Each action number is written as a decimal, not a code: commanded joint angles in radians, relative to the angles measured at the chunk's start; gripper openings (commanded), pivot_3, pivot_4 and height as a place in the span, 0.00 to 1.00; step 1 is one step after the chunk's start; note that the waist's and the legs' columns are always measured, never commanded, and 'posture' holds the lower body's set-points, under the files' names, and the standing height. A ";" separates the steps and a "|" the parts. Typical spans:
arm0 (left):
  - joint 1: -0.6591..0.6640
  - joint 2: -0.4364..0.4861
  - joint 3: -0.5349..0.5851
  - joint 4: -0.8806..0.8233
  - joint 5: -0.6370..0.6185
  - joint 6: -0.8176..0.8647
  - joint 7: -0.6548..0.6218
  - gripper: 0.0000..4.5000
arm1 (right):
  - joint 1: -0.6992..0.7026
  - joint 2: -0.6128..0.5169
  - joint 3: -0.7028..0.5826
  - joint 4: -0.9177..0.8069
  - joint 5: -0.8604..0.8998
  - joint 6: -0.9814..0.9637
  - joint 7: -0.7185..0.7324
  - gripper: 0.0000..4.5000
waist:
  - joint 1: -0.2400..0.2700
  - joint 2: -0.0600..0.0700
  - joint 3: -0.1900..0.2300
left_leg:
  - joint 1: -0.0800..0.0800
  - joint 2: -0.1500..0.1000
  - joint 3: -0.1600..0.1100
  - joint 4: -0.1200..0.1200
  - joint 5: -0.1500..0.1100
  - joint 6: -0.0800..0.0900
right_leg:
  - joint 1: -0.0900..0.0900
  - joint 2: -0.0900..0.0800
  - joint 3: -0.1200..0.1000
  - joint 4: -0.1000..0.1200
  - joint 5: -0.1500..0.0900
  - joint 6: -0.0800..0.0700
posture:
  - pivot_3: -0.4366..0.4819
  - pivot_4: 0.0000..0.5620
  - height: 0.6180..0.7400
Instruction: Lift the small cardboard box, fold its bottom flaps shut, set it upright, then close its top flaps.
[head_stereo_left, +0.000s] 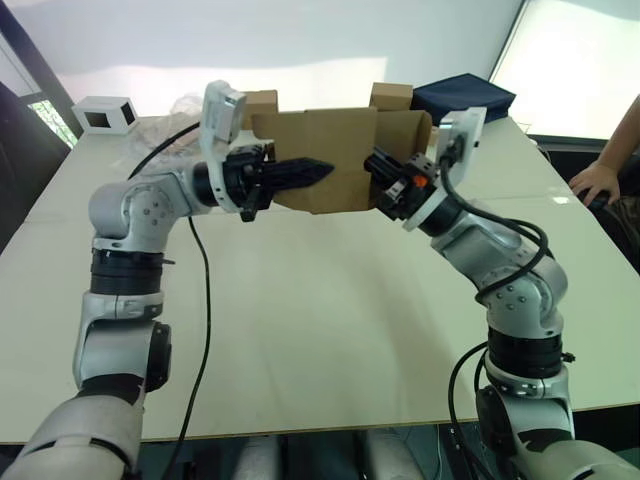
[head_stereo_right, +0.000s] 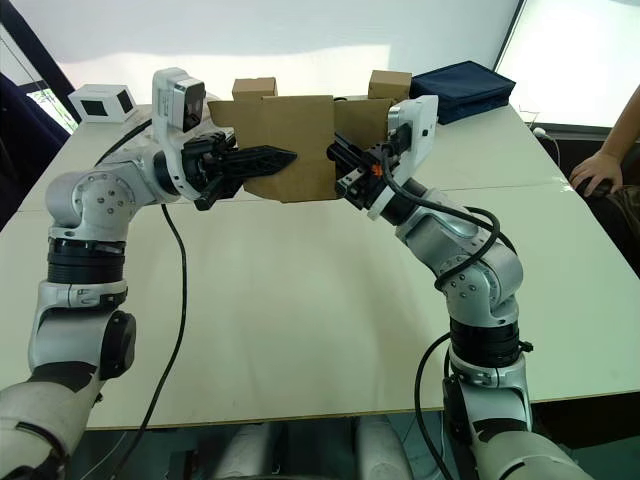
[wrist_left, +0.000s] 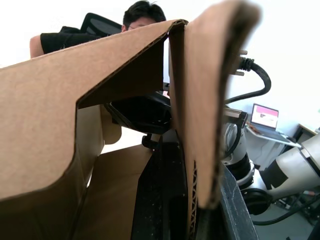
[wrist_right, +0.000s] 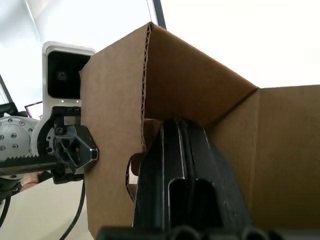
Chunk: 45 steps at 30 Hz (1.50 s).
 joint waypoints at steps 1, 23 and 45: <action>-0.028 0.015 -0.011 0.019 0.027 -0.040 -0.004 0.00 | 0.004 -0.012 -0.017 -0.058 0.033 0.008 0.018 0.00 | 0.000 0.000 0.000 | 0.000 0.000 0.000 0.000 0.000 0.000 | 0.000 0.000 0.000 0.000 0.000 0.000 | 0.48 0.27 1.00; -0.095 0.079 -0.049 0.130 0.096 -0.125 -0.148 0.00 | 0.293 -0.401 -0.188 -0.184 0.302 0.211 0.186 0.00 | 0.001 0.000 0.000 | -0.001 0.000 0.000 0.000 -0.003 0.005 | 0.001 0.000 0.000 -0.001 0.000 0.000 | 0.48 0.27 1.00; -0.082 0.076 -0.043 0.023 0.047 -0.085 -0.135 0.00 | 0.179 -0.218 -0.095 -0.118 0.149 0.086 0.109 0.00 | 0.003 0.000 0.000 | 0.000 0.001 -0.001 0.000 -0.002 0.003 | 0.000 0.002 0.001 0.000 0.000 0.000 | 0.48 0.27 1.00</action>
